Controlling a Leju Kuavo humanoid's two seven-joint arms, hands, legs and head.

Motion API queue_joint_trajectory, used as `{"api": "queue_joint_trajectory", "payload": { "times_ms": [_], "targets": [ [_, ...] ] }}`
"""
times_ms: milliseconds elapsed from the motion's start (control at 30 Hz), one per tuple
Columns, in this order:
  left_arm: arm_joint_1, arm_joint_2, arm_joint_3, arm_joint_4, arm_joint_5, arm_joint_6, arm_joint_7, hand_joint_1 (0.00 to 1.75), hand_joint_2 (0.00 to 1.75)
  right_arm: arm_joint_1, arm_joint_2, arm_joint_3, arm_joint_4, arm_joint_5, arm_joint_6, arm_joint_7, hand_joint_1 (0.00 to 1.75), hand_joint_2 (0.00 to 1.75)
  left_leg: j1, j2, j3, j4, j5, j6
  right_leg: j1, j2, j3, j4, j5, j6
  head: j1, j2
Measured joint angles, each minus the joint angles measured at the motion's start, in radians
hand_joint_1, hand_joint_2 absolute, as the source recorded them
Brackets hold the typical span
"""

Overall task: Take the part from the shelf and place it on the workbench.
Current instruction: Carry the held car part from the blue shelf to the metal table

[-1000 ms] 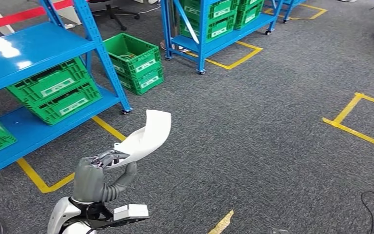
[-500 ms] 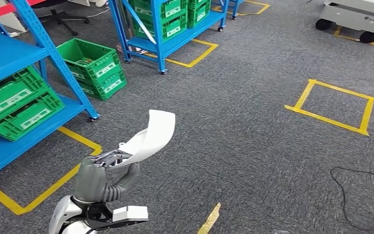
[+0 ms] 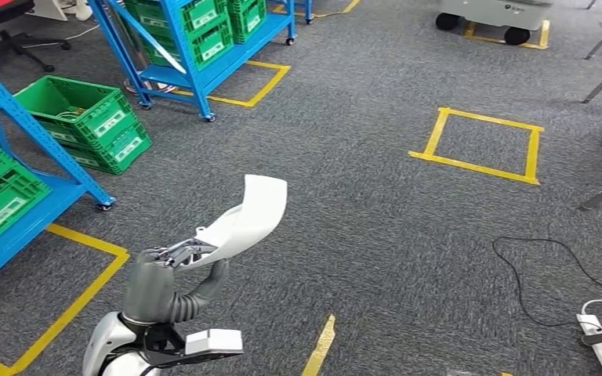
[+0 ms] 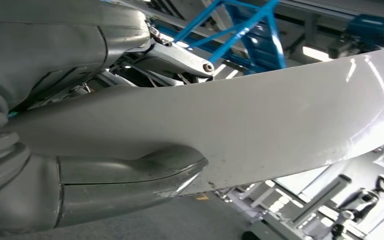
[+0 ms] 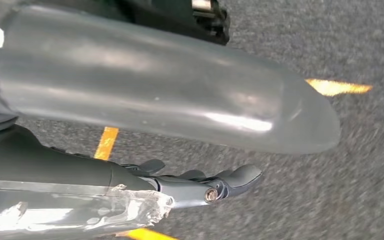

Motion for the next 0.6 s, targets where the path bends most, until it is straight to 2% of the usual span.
{"api": "queue_joint_trajectory", "payload": {
  "times_ms": [33, 67, 100, 133, 167, 200, 233, 267, 300, 333, 367, 400, 433, 467, 500, 533, 600],
  "targets": [
    [0.0, 0.0, 0.0, 0.0, 0.0, 0.0, 0.0, 1.75, 1.75, 0.0, 0.0, 0.0, 0.0, 0.0, 0.0, 0.0, 0.0, 0.0, 0.001, -0.025, -0.012, 0.031, -0.023, -0.004, -0.003, 0.01, 0.001, -0.004, 0.004, -0.006, -0.001, 0.0],
    [0.0, 0.001, 0.0, 0.0, 0.001, 0.0, 0.0, 1.75, 1.75, -0.001, 0.0, -0.001, -0.001, 0.0, -0.001, 0.0, 0.0, 0.0, 0.003, -0.054, -0.036, 0.086, -0.056, -0.007, -0.004, 0.021, 0.001, -0.005, 0.006, -0.01, -0.003, 0.0],
    [0.001, 0.002, 0.0, 0.0, 0.002, 0.0, -0.001, 1.75, 1.75, -0.003, 0.0, -0.001, -0.001, 0.0, -0.001, 0.0, 0.0, 0.0, 0.003, -0.073, -0.069, 0.157, -0.091, -0.008, -0.004, 0.033, -0.001, -0.005, 0.008, -0.012, -0.005, 0.0],
    [0.002, 0.003, 0.0, 0.0, 0.002, -0.001, -0.001, 1.75, 1.75, -0.003, 0.0, -0.001, -0.001, 0.0, -0.002, 0.001, 0.0, 0.0, 0.003, -0.08, -0.102, 0.225, -0.117, -0.008, -0.003, 0.046, -0.002, -0.005, 0.009, -0.014, -0.006, 0.0],
    [0.003, 0.004, 0.001, 0.0, 0.003, -0.001, -0.001, 1.75, 1.75, -0.002, 0.0, -0.001, -0.001, 0.0, -0.002, 0.001, 0.0, 0.0, 0.003, -0.083, -0.125, 0.269, -0.126, -0.007, -0.002, 0.059, -0.003, -0.004, 0.009, -0.015, -0.007, 0.0],
    [0.003, 0.005, 0.001, 0.0, 0.004, -0.001, -0.001, 1.75, 1.75, -0.001, 0.0, -0.001, -0.001, 0.0, -0.003, 0.002, 0.0, 0.0, 0.003, -0.084, -0.131, 0.277, -0.114, -0.006, -0.002, 0.073, -0.003, -0.004, 0.01, -0.015, -0.007, 0.0],
    [0.004, 0.005, 0.001, 0.0, 0.004, -0.001, -0.001, 1.75, 1.75, 0.0, 0.0, -0.002, -0.001, 0.001, -0.004, 0.003, 0.0, 0.0, 0.003, -0.088, -0.117, 0.244, -0.082, -0.004, -0.001, 0.087, -0.002, -0.002, 0.01, -0.015, -0.007, 0.0],
    [0.004, 0.005, 0.001, 0.0, 0.006, -0.001, -0.001, 1.75, 1.75, 0.001, 0.0, -0.002, -0.001, 0.002, -0.005, 0.005, 0.0, 0.0, 0.004, -0.1, -0.089, 0.179, -0.039, 0.0, -0.002, 0.101, -0.001, 0.0, 0.01, -0.014, -0.007, 0.0],
    [0.004, 0.005, 0.001, 0.0, 0.008, -0.001, -0.001, 1.75, 1.75, 0.001, 0.0, -0.003, -0.001, 0.004, -0.006, 0.007, 0.0, 0.0, 0.005, -0.126, -0.059, 0.112, -0.005, 0.004, -0.001, 0.114, -0.002, 0.004, 0.009, -0.012, -0.007, 0.0],
    [0.004, 0.005, 0.001, 0.0, 0.011, -0.002, -0.001, 1.75, 1.75, 0.0, 0.0, -0.003, -0.001, 0.006, -0.008, 0.01, 0.0, 0.0, 0.008, -0.151, -0.035, 0.052, 0.017, 0.006, -0.002, 0.127, -0.007, 0.008, 0.009, -0.009, -0.006, 0.0],
    [0.005, 0.005, 0.001, 0.0, 0.013, -0.003, -0.001, 1.75, 1.75, -0.001, 0.0, -0.004, -0.001, 0.008, -0.009, 0.012, 0.0, 0.0, 0.008, -0.171, -0.021, 0.016, 0.026, 0.008, -0.003, 0.138, -0.014, 0.012, 0.01, -0.003, -0.006, 0.0],
    [0.005, 0.005, 0.001, 0.0, 0.014, -0.005, -0.001, 1.75, 1.75, 0.0, 0.0, -0.005, -0.001, 0.011, -0.01, 0.015, 0.0, 0.0, 0.008, -0.181, -0.018, 0.003, 0.024, 0.009, -0.005, 0.149, -0.021, 0.014, 0.012, 0.004, -0.006, 0.0],
    [0.006, 0.005, 0.001, 0.001, 0.015, -0.007, -0.001, 1.75, 1.75, 0.001, 0.0, -0.007, -0.001, 0.013, -0.012, 0.016, 0.0, 0.0, 0.007, -0.174, -0.017, -0.003, 0.024, 0.011, -0.008, 0.16, -0.028, 0.014, 0.015, 0.011, -0.006, 0.0],
    [0.007, 0.005, 0.001, 0.001, 0.016, -0.009, -0.001, 1.75, 1.75, 0.004, 0.0, -0.008, -0.002, 0.016, -0.013, 0.017, 0.0, 0.0, 0.007, -0.162, -0.017, -0.005, 0.027, 0.016, -0.01, 0.16, -0.034, 0.015, 0.015, 0.017, -0.006, 0.0],
    [0.007, 0.004, 0.001, 0.001, 0.016, -0.011, -0.001, 1.75, 1.75, 0.006, 0.0, -0.008, -0.002, 0.02, -0.015, 0.018, 0.0, 0.0, 0.008, -0.149, -0.016, -0.009, 0.03, 0.022, -0.009, 0.142, -0.042, 0.025, 0.009, 0.022, -0.004, 0.0],
    [0.008, 0.003, 0.0, 0.001, 0.016, -0.011, -0.001, 1.75, 1.75, 0.006, -0.001, -0.008, -0.002, 0.023, -0.018, 0.019, 0.0, 0.0, 0.009, -0.134, -0.014, -0.013, 0.032, 0.027, -0.008, 0.114, -0.058, 0.054, -0.009, 0.026, -0.001, 0.0],
    [0.015, 0.004, 0.001, 0.001, 0.016, -0.012, -0.001, 1.75, 1.75, 0.003, -0.001, -0.008, -0.002, 0.03, -0.021, 0.021, 0.0, 0.0, 0.008, -0.101, -0.014, -0.016, 0.032, 0.033, -0.008, 0.053, -0.115, 0.17, -0.072, 0.035, 0.005, 0.0]
  ]
}}
